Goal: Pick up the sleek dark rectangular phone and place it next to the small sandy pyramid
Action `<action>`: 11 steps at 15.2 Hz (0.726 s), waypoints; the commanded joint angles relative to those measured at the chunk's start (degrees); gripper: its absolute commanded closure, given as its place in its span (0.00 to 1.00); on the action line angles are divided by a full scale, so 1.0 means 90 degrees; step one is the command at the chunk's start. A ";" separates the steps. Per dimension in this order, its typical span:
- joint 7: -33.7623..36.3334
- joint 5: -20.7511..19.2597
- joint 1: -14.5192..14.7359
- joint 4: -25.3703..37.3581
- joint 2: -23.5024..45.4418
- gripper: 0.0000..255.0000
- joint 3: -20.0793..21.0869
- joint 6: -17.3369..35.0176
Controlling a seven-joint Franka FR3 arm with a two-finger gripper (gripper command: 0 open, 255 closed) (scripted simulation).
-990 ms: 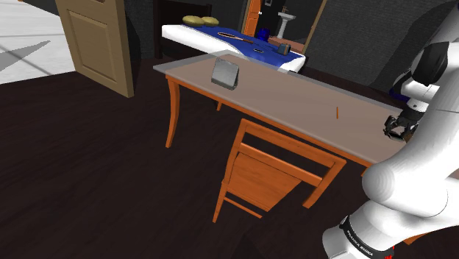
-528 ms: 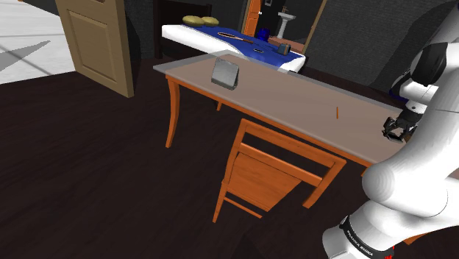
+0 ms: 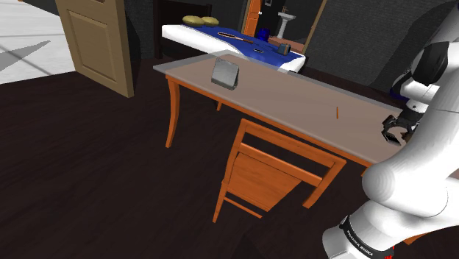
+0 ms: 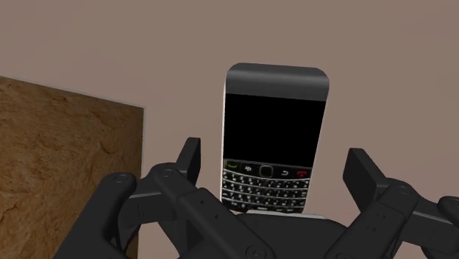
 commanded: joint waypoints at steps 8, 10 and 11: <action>0.0154 -0.0249 0.0098 0.0345 -0.0318 0.00 -0.0121 -0.0601; 0.0154 -0.0249 0.0098 0.0345 -0.0318 0.00 -0.0121 -0.0601; 0.0154 -0.0249 0.0098 0.0345 -0.0318 0.00 -0.0121 -0.0601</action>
